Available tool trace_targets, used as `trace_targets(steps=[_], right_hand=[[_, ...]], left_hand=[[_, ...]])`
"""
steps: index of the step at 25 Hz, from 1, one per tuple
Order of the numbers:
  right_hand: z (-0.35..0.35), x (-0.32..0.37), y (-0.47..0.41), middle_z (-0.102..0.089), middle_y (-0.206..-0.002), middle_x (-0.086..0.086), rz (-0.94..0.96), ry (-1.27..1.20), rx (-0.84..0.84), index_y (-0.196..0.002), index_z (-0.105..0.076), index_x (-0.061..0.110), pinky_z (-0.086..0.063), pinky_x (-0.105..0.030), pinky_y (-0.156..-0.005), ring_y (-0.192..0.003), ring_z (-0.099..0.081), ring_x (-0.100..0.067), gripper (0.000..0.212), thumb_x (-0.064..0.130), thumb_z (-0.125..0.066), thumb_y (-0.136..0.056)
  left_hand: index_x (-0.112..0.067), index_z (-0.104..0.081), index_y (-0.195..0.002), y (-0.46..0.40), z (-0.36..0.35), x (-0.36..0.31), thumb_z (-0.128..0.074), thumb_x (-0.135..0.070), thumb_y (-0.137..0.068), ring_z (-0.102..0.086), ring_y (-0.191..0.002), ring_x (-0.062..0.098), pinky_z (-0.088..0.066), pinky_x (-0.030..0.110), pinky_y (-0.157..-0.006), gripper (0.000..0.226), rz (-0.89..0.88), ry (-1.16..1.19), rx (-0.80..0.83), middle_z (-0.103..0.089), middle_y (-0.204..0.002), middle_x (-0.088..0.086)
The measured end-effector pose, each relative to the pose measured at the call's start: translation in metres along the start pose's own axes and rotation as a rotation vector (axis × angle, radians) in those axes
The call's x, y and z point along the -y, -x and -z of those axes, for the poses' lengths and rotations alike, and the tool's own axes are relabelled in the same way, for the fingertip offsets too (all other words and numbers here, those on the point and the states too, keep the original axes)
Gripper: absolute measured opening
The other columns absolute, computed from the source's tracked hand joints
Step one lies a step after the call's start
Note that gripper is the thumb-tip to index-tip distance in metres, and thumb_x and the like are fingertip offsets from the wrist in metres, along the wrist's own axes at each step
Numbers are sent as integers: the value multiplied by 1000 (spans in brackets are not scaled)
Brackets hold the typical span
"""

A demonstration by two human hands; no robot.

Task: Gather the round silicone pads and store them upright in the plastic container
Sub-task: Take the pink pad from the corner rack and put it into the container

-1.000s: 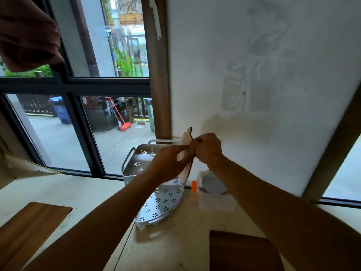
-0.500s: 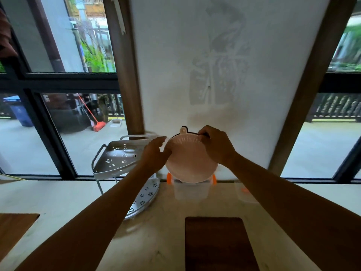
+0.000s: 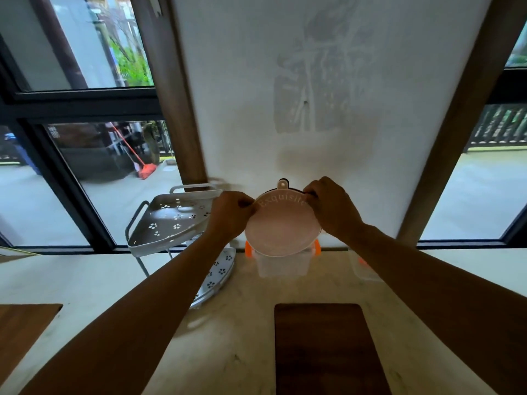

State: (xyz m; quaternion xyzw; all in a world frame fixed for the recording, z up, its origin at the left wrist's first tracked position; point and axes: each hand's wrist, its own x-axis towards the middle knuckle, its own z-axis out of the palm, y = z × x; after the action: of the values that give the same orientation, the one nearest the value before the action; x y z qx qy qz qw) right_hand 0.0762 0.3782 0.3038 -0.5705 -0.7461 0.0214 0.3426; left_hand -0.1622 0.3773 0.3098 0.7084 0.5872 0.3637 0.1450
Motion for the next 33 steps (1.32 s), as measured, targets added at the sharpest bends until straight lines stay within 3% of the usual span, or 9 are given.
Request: trace_targets(steps=[2,9,20,33], right_hand=[[-12,-13,-6,-48,-93,0,5,18,9,-103,-67,13,-44,-34,-73,-84,-58,-27,24,26,-48,-100],[-70,-60,-42,-59,-98,-11,-39,26,19,-103,-69,10,-46,-33,-74,-85,-61,-28,24,23,-49,-101],[-175,-151,-59,-58,-101,-12,-57,69,158,-104,-67,9,-50,-37,-77,-86,-61,-30,16,15,-53,-99],[-242,-186,-61,-58,-107,-17,-89,114,250,-107,-66,5,-51,-46,-78,-89,-61,-37,19,15,-53,-98]], left_hand=[[-16,-78,-96,-11,-7,6,-71,-20,-86,-61,-69,4,-39,12,-62,12,7,-13,-14,-76,-87,-1],[-18,-80,-89,-64,-58,38,-75,-18,-80,-62,-69,6,-40,13,-62,10,94,-36,-22,-78,-85,0],[-15,-80,-90,-121,-168,126,-75,-20,-83,-66,-76,14,-54,29,-80,10,140,-99,169,-78,-89,5],[-11,-79,-91,-127,-228,184,-72,-14,-85,-62,-73,11,-45,23,-79,10,122,-112,154,-78,-91,7]])
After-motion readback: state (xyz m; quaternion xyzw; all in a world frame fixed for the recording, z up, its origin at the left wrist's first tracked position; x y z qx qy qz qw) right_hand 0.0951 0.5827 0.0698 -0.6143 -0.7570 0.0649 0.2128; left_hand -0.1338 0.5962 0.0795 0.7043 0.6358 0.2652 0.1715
